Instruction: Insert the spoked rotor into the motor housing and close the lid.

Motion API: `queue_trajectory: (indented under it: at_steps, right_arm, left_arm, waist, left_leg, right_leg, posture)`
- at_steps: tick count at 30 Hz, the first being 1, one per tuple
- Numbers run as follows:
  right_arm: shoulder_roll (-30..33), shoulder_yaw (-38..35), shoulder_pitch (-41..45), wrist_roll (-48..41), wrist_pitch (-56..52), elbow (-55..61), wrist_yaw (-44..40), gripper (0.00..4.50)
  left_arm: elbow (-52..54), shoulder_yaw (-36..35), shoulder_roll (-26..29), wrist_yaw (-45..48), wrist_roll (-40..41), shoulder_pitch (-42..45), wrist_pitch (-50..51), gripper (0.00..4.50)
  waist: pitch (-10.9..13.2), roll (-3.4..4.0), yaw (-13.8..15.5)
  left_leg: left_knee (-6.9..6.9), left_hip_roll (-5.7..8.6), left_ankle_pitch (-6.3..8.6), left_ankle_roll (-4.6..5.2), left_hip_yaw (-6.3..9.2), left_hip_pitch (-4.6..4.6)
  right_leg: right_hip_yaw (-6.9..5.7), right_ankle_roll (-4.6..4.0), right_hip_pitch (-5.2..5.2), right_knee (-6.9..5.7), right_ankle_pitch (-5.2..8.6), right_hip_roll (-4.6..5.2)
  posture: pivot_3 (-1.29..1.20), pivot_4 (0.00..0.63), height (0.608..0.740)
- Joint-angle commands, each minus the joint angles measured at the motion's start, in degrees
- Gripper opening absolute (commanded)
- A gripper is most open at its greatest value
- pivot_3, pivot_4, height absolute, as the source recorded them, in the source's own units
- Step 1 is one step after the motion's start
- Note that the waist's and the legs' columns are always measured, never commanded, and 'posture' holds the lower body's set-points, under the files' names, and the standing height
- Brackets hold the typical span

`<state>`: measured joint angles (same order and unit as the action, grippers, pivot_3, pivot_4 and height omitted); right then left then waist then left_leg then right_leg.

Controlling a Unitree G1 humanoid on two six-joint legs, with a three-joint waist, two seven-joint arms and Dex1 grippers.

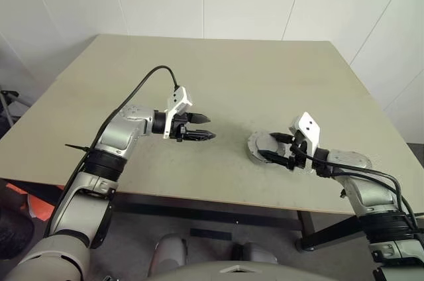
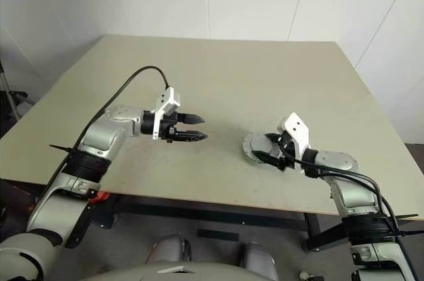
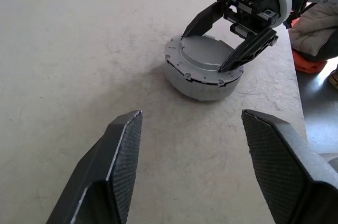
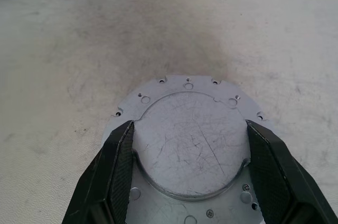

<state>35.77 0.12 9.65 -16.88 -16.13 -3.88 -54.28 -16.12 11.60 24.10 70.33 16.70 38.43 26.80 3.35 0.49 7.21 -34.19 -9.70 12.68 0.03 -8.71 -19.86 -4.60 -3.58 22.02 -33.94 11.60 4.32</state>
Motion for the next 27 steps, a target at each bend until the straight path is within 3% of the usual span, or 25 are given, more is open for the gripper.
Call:
queue_trajectory:
  at_steps: [1, 12, 27]
  right_arm:
    - [2.06, -0.76, -0.59, 0.61, -0.4, -0.66, -0.91, 3.1]
    - [3.25, 0.18, -1.49, 1.8, 1.33, -2.53, -2.47, 3.1]
    - [2.67, -1.44, 0.73, -3.03, -3.01, -1.75, -3.89, 3.1]
  left_arm:
    - [1.71, -0.79, 0.15, 0.19, 0.85, 1.02, -0.26, 3.19]
    - [2.14, -0.76, 0.12, 0.16, 0.95, 0.7, -0.02, 3.19]
    - [2.4, -0.66, 0.1, 0.15, 0.89, 0.46, -0.05, 3.19]
  waist:
    - [0.0, 0.0, 0.05]
    - [-0.01, 0.0, 0.38]
    - [-0.01, 0.01, 0.55]
  left_leg:
    - [0.0, 0.0, 0.0, 0.0, 0.0, -0.01]
    - [0.0, 0.03, 0.06, 0.1, 0.02, -0.02]
    - [-0.01, 0.02, 0.06, 0.13, 0.02, -0.05]
  right_leg:
    - [0.0, -0.01, 0.0, 0.0, 0.0, 0.0]
    - [0.0, -0.04, 0.01, 0.09, -0.02, 0.01]
    - [-0.01, -0.04, 0.04, 0.1, -0.02, 0.01]
  posture:
    - [0.0, 0.0, 0.74]
    - [0.0, 0.0, 0.74]
    - [0.0, 0.0, 0.74]
